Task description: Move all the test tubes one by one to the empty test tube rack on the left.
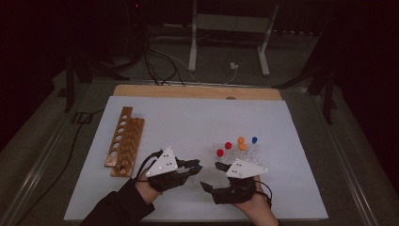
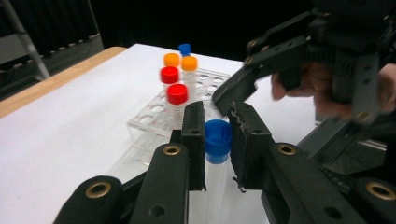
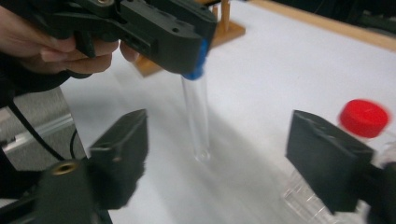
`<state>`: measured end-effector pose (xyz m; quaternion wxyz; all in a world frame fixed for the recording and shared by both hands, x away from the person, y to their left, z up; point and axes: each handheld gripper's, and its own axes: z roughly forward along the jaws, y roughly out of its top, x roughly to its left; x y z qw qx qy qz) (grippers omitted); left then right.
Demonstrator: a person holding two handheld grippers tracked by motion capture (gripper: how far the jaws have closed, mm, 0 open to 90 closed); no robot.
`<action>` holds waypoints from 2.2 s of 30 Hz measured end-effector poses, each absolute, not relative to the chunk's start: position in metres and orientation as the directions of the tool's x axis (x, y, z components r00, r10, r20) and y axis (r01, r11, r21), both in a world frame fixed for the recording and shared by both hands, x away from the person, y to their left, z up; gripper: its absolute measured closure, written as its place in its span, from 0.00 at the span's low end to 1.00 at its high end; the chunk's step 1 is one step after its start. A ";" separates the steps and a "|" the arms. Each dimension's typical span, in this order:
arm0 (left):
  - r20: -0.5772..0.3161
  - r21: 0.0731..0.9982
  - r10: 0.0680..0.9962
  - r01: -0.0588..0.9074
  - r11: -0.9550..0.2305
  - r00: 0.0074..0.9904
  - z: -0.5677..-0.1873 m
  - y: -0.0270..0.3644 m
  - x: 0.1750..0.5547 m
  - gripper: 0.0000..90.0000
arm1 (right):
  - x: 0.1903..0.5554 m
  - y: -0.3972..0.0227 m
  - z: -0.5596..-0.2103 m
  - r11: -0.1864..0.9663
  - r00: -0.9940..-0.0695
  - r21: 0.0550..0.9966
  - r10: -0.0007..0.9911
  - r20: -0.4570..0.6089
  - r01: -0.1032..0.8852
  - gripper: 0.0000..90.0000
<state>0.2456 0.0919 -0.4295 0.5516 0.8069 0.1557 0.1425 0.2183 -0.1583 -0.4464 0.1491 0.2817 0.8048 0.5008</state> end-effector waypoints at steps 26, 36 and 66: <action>0.104 0.943 0.653 0.135 -0.305 0.750 -0.381 0.170 0.312 0.87 | 0.218 -0.199 -0.428 0.211 -0.775 0.943 0.628 0.071 0.258 0.00; 0.121 0.946 0.733 0.146 -0.290 0.670 -0.373 0.197 0.333 0.87 | 0.218 -0.200 -0.429 0.210 -0.777 0.944 0.625 0.071 0.255 0.00; 0.056 0.957 0.921 0.243 -0.160 0.385 -0.392 0.274 0.389 0.87 | 0.215 -0.201 -0.429 0.201 -0.790 0.948 0.608 0.075 0.245 0.00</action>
